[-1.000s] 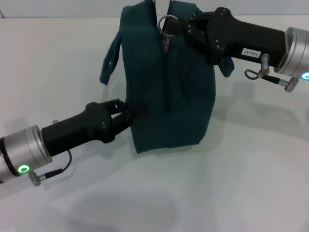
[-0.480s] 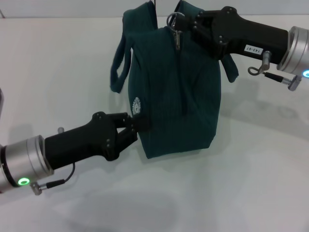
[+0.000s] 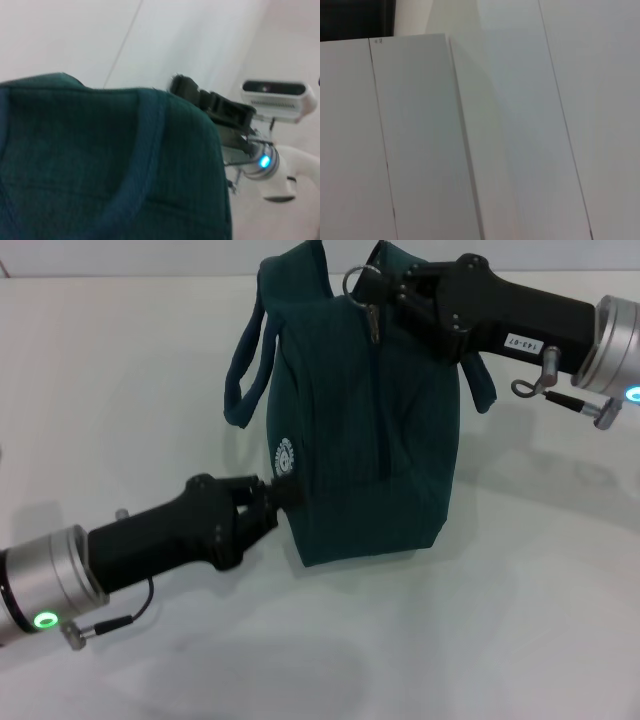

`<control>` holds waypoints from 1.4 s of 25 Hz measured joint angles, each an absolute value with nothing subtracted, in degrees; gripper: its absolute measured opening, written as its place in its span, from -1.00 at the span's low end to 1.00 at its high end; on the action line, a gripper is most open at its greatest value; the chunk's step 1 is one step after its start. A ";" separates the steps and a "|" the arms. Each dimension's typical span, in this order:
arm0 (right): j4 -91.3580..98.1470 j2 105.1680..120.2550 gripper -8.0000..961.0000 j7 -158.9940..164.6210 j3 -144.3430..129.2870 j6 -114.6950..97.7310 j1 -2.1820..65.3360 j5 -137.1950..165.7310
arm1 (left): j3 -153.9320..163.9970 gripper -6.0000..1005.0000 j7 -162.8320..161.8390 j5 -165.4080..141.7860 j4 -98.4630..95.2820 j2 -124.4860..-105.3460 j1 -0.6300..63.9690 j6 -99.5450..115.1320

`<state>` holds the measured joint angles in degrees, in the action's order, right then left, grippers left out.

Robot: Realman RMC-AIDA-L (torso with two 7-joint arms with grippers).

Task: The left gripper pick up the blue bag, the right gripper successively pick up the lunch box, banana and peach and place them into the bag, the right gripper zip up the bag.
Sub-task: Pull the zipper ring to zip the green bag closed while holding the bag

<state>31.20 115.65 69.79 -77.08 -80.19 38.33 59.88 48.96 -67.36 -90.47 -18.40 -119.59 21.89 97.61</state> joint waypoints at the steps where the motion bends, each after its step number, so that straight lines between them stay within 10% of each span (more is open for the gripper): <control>1: 31.18 115.70 -0.96 69.78 -77.12 -80.27 38.26 59.92 | 48.94 -0.94 -68.00 -89.85 -18.25 -119.53 21.95 97.56; 23: 30.32 116.06 -0.95 69.61 -80.91 -83.17 39.08 60.01 | 48.91 0.45 -77.34 -84.46 -18.91 -119.30 22.36 99.46; 35: 30.38 116.19 -0.95 69.34 -83.41 -82.70 40.70 59.24 | 47.58 0.48 -76.98 -84.45 -18.99 -119.25 22.54 97.24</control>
